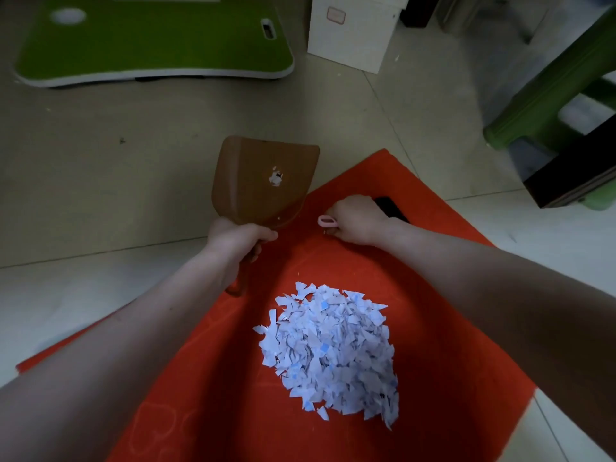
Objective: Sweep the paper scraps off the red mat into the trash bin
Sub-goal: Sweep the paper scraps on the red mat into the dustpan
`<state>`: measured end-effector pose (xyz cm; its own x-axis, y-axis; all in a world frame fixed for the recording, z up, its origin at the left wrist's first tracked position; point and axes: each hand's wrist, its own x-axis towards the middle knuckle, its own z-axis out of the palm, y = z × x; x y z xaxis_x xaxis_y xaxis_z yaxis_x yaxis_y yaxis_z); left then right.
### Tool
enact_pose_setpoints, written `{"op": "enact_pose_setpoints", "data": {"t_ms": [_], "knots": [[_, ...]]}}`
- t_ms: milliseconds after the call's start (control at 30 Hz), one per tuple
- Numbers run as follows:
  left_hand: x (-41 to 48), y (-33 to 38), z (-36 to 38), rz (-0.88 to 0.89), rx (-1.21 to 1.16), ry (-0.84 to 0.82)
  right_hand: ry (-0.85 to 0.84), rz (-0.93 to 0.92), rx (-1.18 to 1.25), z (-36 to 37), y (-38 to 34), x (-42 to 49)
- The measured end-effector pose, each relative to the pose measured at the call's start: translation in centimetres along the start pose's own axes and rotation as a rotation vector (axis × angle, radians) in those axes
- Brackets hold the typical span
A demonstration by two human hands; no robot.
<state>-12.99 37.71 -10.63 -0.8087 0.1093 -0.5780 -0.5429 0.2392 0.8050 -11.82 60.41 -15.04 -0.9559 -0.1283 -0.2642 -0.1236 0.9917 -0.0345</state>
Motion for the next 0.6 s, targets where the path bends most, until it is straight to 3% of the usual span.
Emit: {"op": "enact_pose_setpoints", "data": {"t_ms": [267, 500, 600], "knots": [[1.2, -0.1, 0.0, -0.009, -0.015, 0.006, -0.039, -0.342, -0.404, -1.5, -1.2, 0.7], [1.4, -0.4, -0.2, -0.031, -0.006, 0.0, -0.096, -0.305, -0.474, -1.0, -1.7, 0.9], [1.1, -0.3, -0.2, -0.016, -0.016, 0.008, -0.079, -0.175, -0.251, -1.0, -1.0, 0.7]]}}
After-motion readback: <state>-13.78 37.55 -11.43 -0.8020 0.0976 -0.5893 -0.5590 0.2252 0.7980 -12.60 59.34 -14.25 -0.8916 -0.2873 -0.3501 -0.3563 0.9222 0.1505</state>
